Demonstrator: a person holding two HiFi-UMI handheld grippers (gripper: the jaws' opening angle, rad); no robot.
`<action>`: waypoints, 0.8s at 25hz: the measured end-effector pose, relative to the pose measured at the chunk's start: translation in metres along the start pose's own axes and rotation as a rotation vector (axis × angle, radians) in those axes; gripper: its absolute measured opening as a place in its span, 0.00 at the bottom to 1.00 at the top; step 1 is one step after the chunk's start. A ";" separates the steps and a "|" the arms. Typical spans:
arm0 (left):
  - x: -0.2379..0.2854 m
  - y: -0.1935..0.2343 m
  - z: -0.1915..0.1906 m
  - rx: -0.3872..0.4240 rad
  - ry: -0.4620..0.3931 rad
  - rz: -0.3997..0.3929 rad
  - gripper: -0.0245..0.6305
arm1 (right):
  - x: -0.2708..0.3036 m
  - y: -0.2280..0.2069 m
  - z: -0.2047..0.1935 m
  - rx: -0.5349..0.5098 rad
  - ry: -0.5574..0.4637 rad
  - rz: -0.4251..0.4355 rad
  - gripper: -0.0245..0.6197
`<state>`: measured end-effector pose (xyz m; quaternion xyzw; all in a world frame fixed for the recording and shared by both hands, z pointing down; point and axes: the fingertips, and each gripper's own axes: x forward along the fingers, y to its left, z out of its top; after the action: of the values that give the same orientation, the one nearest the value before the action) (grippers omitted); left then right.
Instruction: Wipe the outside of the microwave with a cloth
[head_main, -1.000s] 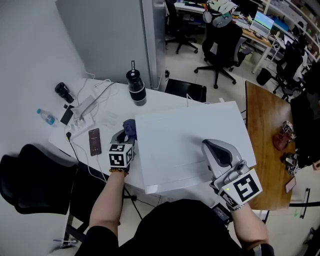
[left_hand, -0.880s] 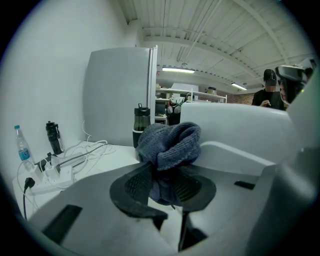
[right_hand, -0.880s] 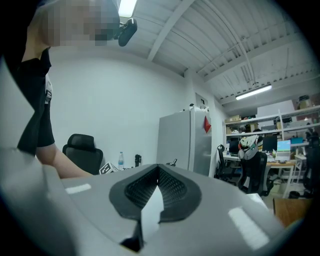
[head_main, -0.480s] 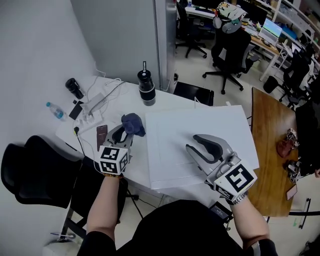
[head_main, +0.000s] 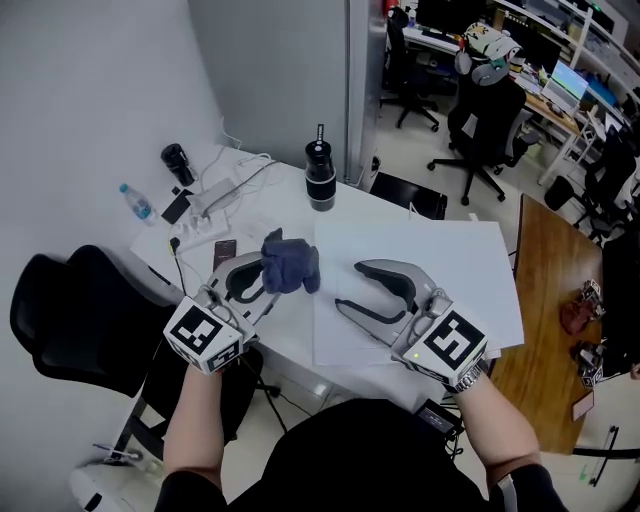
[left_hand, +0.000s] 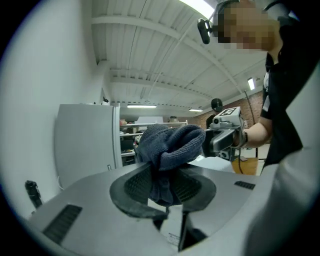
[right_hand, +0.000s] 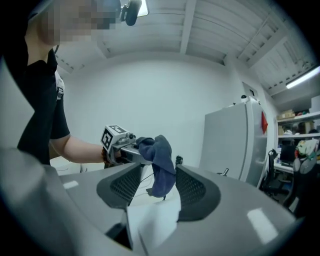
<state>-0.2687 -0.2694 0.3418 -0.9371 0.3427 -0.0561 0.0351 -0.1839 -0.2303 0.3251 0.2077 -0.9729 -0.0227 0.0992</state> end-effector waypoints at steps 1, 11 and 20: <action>-0.002 -0.009 0.004 -0.001 -0.005 -0.036 0.19 | 0.003 0.005 0.001 -0.009 -0.002 0.026 0.38; -0.018 -0.078 0.033 -0.067 -0.042 -0.368 0.19 | 0.005 0.041 0.001 -0.032 0.002 0.249 0.47; -0.012 -0.098 0.023 -0.055 0.022 -0.465 0.22 | 0.006 0.059 0.000 -0.031 0.005 0.278 0.25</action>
<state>-0.2121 -0.1868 0.3282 -0.9908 0.1194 -0.0637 -0.0082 -0.2125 -0.1785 0.3316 0.0694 -0.9915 -0.0232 0.1072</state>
